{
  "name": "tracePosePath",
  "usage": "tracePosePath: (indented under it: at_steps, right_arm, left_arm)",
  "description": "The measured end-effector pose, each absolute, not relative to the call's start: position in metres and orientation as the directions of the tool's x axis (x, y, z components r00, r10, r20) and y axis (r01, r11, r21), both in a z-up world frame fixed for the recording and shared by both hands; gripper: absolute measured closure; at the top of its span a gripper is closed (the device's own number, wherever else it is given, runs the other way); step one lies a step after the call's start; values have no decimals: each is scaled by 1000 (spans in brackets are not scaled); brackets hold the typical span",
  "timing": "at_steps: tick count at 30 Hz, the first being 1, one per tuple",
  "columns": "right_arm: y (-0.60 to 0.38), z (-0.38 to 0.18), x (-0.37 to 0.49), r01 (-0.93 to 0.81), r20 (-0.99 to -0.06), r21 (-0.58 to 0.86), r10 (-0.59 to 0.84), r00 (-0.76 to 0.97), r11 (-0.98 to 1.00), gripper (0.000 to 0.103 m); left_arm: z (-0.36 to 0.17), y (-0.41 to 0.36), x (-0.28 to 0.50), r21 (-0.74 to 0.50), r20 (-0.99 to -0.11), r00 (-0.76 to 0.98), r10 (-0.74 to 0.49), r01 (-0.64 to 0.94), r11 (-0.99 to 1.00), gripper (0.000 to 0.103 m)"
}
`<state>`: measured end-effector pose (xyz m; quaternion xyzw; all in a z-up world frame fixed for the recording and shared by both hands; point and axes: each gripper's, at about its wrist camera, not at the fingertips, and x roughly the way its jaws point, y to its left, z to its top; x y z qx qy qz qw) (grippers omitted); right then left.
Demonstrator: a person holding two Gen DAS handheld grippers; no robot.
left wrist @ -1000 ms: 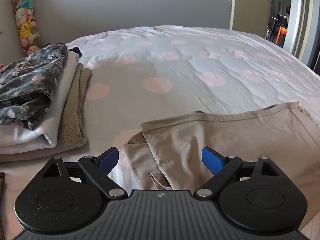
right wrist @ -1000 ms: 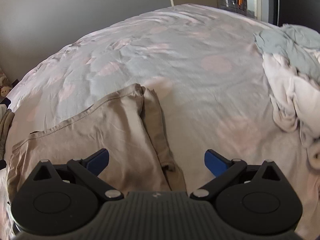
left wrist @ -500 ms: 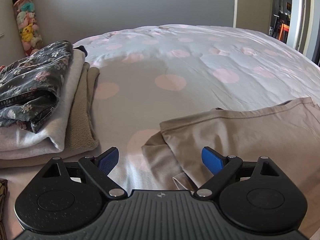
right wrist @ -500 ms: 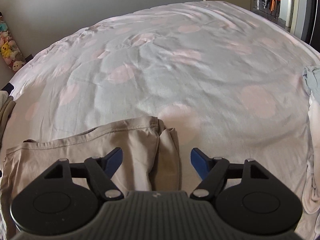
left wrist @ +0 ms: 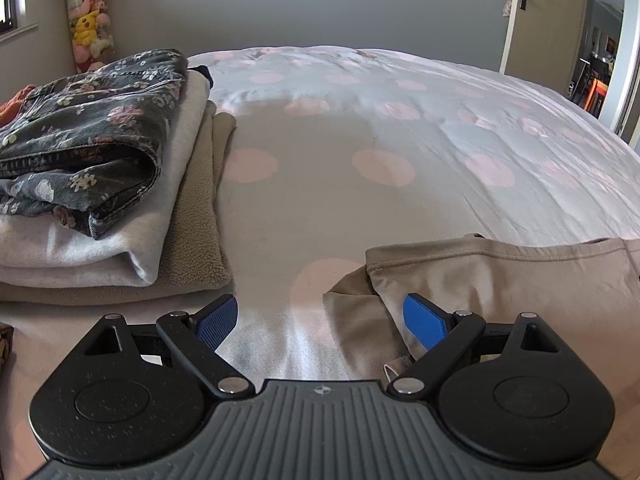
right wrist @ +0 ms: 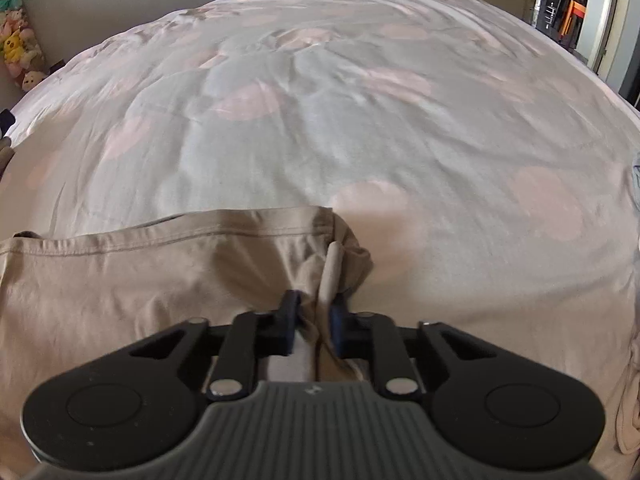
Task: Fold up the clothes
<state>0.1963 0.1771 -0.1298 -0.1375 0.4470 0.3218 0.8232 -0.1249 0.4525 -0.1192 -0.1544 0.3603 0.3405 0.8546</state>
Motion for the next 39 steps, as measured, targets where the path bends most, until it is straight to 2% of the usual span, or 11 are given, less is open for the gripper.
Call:
tracePosePath:
  at_steps: [3,8,10,11,19,20,21,22,23,29,39]
  right_arm:
    - [184,-120,189,-653,-816,18,388,427,757,93]
    - [191,-85,165,-673,-783,29,435,444,739,94]
    - [197,-67,152,-688,-769,46,465,438,724,94]
    - [201,-59,145,-695,-762,55,480,435,717,94]
    - [244,-12,89,-751,-721,120,577,383,649,94]
    - [251,-9,82,-758,-718,131,589,371,638,94]
    - [259,-9,74,-767,-716,141,600,357,626,94]
    - [267,-8,67,-776,-714,152,610,343,613,94]
    - [274,-8,60,-784,-712,162,621,328,600,94]
    - [324,-18,18,-821,-708,236,670,221,520,94]
    - [395,-73,-25,-846,-762,301,644,63,439,95]
  left_arm:
    - [-117,454,-128,-30,-717,518,467,-692,722,12]
    - [-114,459,-135,-78,-717,538,443,-694,715,12]
    - [-111,462,-138,-117,-717,557,419,-688,716,15]
    - [-110,463,-139,-134,-718,566,407,-685,716,20]
    - [-101,468,-151,-194,-707,601,374,-673,714,21]
    - [-100,469,-154,-207,-706,606,366,-672,711,25]
    - [-100,471,-156,-224,-708,611,355,-670,707,30]
    - [-99,474,-158,-239,-710,614,345,-671,702,45]
    - [-100,476,-160,-250,-714,613,339,-675,694,52]
    - [-104,484,-165,-260,-726,602,332,-687,678,59]
    - [-110,492,-168,-280,-727,606,322,-690,668,59]
